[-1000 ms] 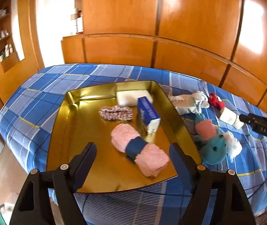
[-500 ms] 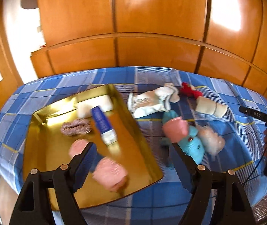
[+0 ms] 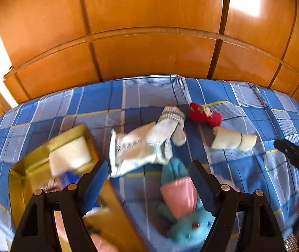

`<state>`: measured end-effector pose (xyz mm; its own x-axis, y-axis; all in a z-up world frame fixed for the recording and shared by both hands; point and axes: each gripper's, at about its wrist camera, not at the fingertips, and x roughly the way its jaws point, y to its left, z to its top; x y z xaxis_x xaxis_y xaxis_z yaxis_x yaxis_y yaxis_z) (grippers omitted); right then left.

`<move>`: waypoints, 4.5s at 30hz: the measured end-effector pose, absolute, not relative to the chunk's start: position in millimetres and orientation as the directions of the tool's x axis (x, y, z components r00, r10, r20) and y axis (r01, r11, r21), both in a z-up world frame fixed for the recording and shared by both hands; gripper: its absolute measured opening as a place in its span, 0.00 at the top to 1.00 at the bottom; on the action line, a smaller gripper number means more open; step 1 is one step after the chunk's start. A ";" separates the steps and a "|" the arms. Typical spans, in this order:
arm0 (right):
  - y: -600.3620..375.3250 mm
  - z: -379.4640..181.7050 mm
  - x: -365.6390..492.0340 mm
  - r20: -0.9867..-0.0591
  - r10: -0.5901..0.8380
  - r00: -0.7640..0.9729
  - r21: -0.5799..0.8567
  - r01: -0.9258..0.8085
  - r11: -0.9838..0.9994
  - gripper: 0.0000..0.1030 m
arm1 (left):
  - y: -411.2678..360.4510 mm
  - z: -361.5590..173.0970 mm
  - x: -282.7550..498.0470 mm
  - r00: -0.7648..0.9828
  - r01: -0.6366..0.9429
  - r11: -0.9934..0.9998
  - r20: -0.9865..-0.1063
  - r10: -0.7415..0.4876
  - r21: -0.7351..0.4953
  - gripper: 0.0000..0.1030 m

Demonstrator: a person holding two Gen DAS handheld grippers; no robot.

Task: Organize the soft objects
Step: 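Move both tools back toward the remaining soft items, left tool toward the white sock, then close the left tool on the white knit glove with blue band, then drop the glove into the tray with the left tool while the right tool reaches the wipes pack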

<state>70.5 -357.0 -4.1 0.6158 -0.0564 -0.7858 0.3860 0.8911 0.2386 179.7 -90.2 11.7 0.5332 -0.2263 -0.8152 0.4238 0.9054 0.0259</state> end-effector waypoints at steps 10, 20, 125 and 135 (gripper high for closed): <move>-357.5 -5.8 72.5 -0.785 -0.036 0.618 0.265 0.388 0.883 0.50 | -161.1 -20.7 240.5 0.481 0.530 0.839 -0.858 -0.180 0.121 0.22; -353.6 -9.6 76.0 -0.787 -0.009 0.617 0.282 0.372 0.885 0.50 | -197.2 -53.0 275.2 0.442 0.585 0.795 -0.885 -0.144 0.163 0.22; -150.1 -54.2 221.2 -0.936 0.072 0.344 -0.052 -0.337 0.940 0.33 | 158.7 -8.4 109.3 0.552 0.065 0.951 -0.783 -0.287 -0.303 0.61; -147.1 -55.7 212.9 -0.926 0.054 0.373 -0.069 -0.308 0.949 0.33 | 176.6 -8.1 184.5 0.547 -0.004 0.976 -0.818 -0.179 -0.216 0.61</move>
